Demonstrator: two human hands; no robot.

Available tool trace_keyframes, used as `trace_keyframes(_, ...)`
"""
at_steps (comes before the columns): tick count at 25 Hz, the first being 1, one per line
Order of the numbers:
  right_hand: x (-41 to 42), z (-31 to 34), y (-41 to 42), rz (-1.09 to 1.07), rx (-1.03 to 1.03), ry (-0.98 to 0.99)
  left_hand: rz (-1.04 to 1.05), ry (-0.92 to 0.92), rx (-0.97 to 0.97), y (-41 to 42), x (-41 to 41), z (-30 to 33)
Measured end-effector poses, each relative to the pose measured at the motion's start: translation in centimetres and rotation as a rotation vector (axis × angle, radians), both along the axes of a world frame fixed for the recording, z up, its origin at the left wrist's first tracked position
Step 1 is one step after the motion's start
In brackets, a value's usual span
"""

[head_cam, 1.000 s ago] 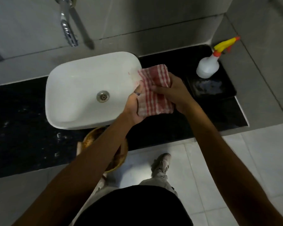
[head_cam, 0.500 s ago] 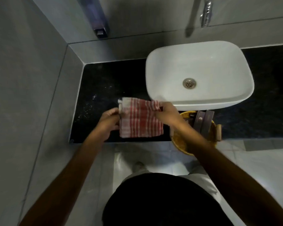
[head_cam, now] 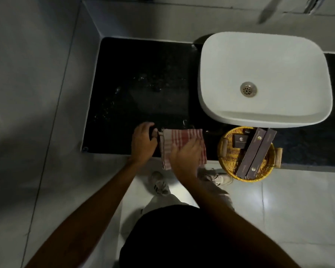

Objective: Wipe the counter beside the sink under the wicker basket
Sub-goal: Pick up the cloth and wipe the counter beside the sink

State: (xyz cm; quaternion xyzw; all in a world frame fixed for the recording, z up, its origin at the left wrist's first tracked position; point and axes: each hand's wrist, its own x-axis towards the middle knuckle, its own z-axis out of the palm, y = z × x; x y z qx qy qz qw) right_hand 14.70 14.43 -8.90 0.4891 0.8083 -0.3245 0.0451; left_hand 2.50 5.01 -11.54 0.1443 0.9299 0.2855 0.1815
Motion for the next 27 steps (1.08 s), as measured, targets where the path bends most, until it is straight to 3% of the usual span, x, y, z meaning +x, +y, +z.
trace_keyframes(3, -2.0, -2.8, -0.4, -0.013, 0.011, -0.164, -0.225, 0.191, -0.257, -0.3, -3.7, -2.5)
trace_keyframes(6, -3.7, -4.7, 0.6, -0.053, 0.139, -0.168, -0.352, 0.283, -0.385, -0.2, -5.4, -4.6)
trace_keyframes(17, -11.5, -6.6, 5.6, 0.177, 0.321, -0.198, -0.339, 0.346, -0.334, -0.5, -5.7, -5.7)
trace_keyframes(27, -22.2, -7.5, 10.0, 0.726, 0.459, -0.044, -0.289, 0.391, -0.283, -0.3, -5.3, -6.4)
